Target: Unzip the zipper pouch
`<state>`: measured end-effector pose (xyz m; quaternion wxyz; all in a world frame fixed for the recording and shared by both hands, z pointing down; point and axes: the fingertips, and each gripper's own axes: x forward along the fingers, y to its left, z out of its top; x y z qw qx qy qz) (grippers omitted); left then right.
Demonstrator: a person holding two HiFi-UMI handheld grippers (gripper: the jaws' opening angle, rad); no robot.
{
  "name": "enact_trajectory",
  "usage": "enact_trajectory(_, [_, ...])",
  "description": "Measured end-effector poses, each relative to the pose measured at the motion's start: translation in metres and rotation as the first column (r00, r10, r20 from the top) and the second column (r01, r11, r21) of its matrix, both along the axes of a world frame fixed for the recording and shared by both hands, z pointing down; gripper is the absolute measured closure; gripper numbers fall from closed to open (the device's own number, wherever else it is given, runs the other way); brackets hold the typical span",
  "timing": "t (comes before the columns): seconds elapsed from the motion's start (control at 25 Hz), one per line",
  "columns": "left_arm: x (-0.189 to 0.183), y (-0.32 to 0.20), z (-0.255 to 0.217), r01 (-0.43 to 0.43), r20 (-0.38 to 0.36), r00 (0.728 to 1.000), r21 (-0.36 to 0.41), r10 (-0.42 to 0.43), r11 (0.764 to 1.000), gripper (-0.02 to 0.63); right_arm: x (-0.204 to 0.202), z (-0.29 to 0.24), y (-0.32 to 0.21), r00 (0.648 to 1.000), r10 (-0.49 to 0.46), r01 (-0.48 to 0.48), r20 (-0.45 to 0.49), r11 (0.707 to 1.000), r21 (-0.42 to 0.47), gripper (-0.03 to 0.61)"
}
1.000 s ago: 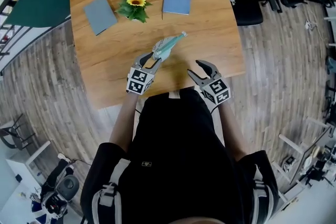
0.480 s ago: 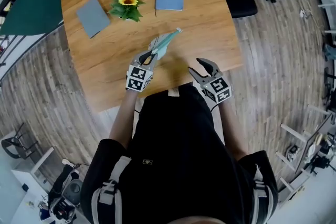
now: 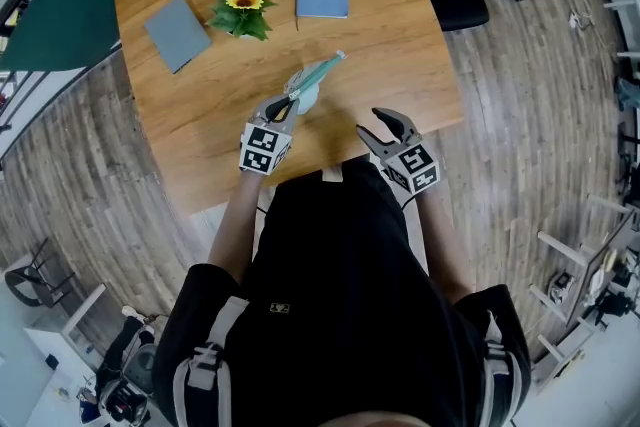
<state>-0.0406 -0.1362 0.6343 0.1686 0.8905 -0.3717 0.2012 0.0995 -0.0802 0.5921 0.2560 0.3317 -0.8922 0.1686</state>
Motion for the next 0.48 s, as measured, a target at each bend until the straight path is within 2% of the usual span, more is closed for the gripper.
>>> enact_trajectory(0.48, [-0.005,0.008,-0.024,-0.019,0.001,1.0,0.049,0.019,0.999,0.609,-0.025,-0.005,0.008,0.999,-0.05,0.05,0.007,0.999,0.0,0.382])
